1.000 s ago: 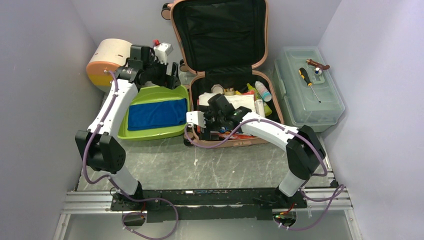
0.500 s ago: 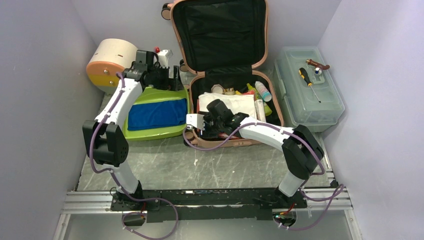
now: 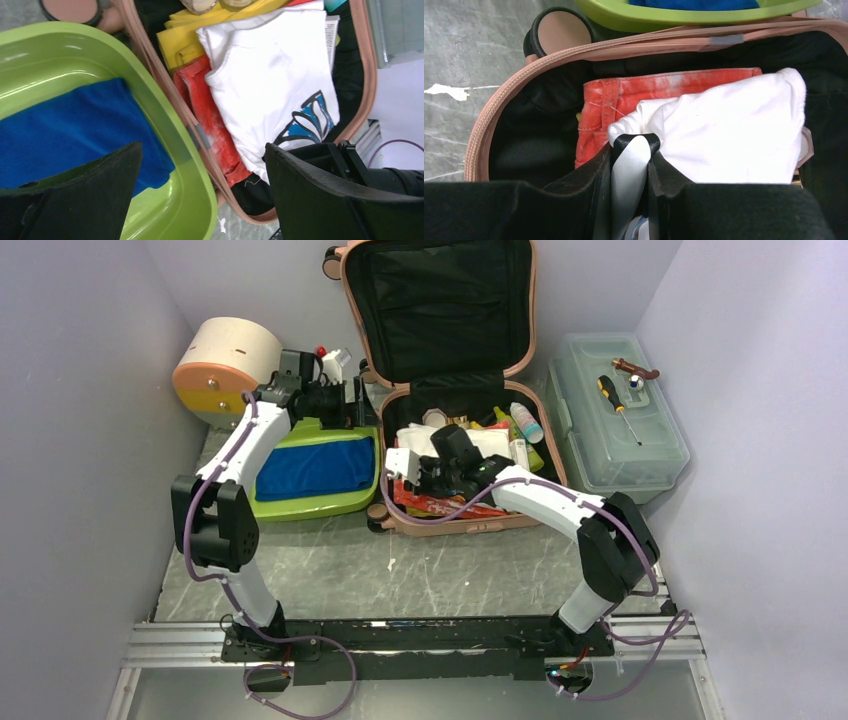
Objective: Open, take out, and arrange the luggage
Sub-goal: Pick up the clothes from the opened luggage, then pass from the right arm to the left
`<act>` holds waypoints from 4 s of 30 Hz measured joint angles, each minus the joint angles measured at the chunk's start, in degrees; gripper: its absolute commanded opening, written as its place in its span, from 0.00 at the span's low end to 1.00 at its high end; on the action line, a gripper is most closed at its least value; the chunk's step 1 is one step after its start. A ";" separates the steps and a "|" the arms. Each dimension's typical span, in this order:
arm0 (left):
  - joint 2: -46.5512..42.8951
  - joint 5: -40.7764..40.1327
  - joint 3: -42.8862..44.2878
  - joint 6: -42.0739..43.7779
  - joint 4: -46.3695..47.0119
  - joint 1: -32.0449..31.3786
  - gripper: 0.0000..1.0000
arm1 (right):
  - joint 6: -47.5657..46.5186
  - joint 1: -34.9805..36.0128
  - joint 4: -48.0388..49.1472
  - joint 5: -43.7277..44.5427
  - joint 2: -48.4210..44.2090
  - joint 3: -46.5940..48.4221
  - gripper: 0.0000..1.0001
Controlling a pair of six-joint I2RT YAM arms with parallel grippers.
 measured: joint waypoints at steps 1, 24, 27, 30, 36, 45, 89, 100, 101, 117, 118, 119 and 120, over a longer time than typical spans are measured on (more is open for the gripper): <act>0.00 0.48 -0.07 -0.55 0.13 -0.22 0.98 | 0.35 -0.61 -0.04 -1.09 -0.33 0.07 0.27; 0.00 2.84 -1.86 -3.26 2.21 -5.44 0.97 | 5.22 -4.98 -2.78 -10.12 -1.38 1.77 0.42; 0.00 2.84 -1.92 -3.26 2.29 -6.08 0.97 | 5.62 -5.64 -2.89 -10.80 -1.38 2.36 0.41; 0.00 2.84 -1.92 -3.23 2.40 -6.69 0.97 | 6.03 -6.19 -2.89 -11.65 -1.38 2.45 0.39; 0.00 2.82 -1.92 -3.23 2.43 -7.32 0.97 | 6.80 -6.29 -2.97 -12.61 -1.38 2.45 0.51; 0.00 2.82 -1.99 -3.30 2.49 -8.09 0.97 | 7.08 -6.58 -2.95 -13.03 -1.36 2.78 0.07; 9.29 10.56 -3.85 -30.53 5.77 -11.26 0.99 | 4.83 -13.73 -2.99 -12.81 -8.26 3.26 0.00; 9.29 15.96 -7.76 -39.65 14.58 -7.54 1.00 | 4.46 -13.70 -2.97 -13.29 -8.24 3.08 0.00; 9.29 16.46 -8.15 -40.30 15.37 -7.41 0.99 | 4.46 -13.70 -2.97 -13.33 -8.20 3.08 0.00; 9.29 19.28 -9.64 -44.74 20.00 -8.07 0.99 | 4.48 -13.70 -2.99 -14.97 -7.19 3.08 0.00; 9.29 19.23 -9.73 -44.74 20.09 -8.24 0.99 | 4.50 -13.70 -2.99 -15.15 -7.19 3.08 0.00; 9.31 19.15 -9.84 -44.74 20.17 -8.46 0.99 | 4.50 -13.70 -2.99 -15.30 -7.19 3.08 0.00; 9.38 18.97 -9.92 -44.72 20.20 -8.72 1.00 | 4.50 -13.70 -2.99 -15.50 -7.19 3.08 0.00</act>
